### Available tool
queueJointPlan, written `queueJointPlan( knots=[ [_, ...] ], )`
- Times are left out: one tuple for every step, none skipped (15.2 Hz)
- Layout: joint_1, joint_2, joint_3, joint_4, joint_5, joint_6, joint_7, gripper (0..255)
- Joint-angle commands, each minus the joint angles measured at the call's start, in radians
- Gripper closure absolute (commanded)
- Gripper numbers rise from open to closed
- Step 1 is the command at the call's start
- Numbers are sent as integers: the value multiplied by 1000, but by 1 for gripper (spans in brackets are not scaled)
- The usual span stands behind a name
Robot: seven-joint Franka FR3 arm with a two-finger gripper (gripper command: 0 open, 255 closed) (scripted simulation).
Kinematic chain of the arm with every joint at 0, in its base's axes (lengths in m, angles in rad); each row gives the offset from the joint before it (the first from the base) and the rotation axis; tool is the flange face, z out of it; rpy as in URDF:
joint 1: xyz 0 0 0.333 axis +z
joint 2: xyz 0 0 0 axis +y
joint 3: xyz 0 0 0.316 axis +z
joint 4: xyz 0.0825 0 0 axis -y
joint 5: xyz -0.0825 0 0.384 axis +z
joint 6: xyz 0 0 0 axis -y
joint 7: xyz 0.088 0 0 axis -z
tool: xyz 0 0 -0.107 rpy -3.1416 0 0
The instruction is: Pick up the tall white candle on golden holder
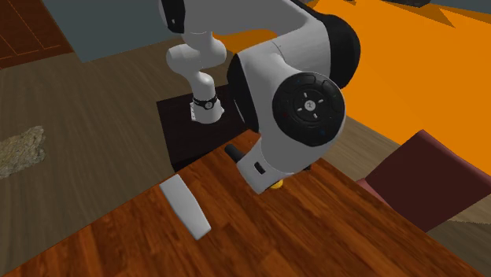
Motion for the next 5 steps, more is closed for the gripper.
queueJointPlan(
  knots=[
    [-2,1,1,30,1,-28,6,255],
    [-2,2,1,44,1,-41,9,255],
    [-3,4,1,59,2,-55,12,255],
    [-3,4,1,62,2,-57,12,255],
    [-3,4,1,62,2,-57,12,255]
  ],
)
